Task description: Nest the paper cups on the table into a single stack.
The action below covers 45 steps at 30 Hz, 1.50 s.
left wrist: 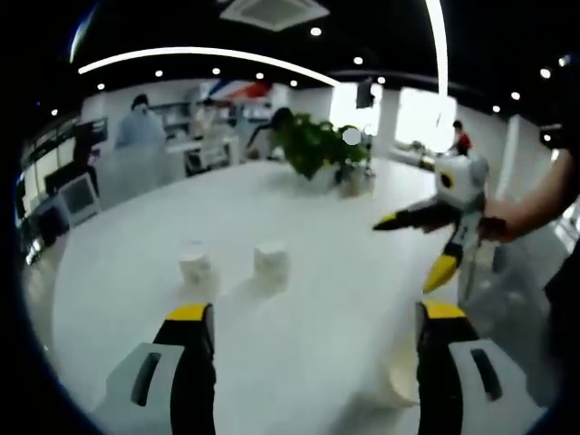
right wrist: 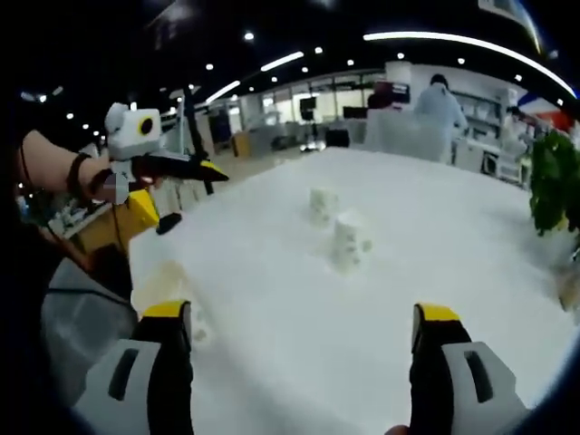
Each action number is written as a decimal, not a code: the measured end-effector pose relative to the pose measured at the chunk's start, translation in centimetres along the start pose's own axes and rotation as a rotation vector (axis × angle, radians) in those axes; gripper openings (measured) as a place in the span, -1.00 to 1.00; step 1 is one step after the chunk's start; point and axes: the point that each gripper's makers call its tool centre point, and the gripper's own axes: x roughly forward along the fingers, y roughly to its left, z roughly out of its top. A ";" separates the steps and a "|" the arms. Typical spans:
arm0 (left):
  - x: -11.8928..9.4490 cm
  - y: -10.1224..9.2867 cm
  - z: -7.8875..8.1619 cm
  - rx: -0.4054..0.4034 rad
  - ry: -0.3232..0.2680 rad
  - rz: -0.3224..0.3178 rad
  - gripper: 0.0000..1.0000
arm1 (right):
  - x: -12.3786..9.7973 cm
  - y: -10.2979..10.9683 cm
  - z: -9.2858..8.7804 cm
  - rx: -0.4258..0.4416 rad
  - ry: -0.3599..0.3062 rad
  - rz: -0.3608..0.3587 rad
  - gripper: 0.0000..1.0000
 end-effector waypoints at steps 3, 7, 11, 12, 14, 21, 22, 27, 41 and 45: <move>1.3 0.3 0.1 0.002 0.017 -0.003 0.84 | -0.1 -0.4 -0.3 0.009 -0.001 0.001 1.00; 3.3 0.3 0.2 0.031 0.044 -0.015 0.86 | -0.3 -0.8 -0.7 0.042 -0.010 0.004 0.99; 5.1 0.5 0.2 0.036 0.065 -0.022 0.86 | -0.4 -1.2 -1.2 0.062 -0.016 -0.001 0.99; 5.6 0.6 0.3 0.033 0.068 -0.021 0.86 | -0.4 -1.3 -1.4 0.063 -0.014 -0.001 0.99; 6.3 0.7 0.4 0.034 0.073 -0.019 0.86 | -0.4 -1.3 -1.7 0.065 -0.010 0.004 0.99; 9.1 1.5 0.4 0.044 0.108 -0.013 0.87 | -0.3 -0.8 -2.6 0.062 0.001 0.031 0.98; 9.7 1.8 0.5 0.044 0.107 -0.011 0.87 | -0.4 -0.7 -2.6 0.061 0.000 0.034 0.98; 11.4 2.4 0.4 0.051 0.130 -0.003 0.86 | -0.2 -0.2 -3.2 0.065 0.006 0.058 0.98; 15.3 3.4 0.1 0.059 0.172 0.006 0.82 | -0.8 0.4 -4.3 0.018 0.012 0.102 0.97; 16.1 3.6 -0.1 0.052 0.177 0.012 0.81 | -1.2 0.4 -4.6 0.030 0.011 0.100 0.97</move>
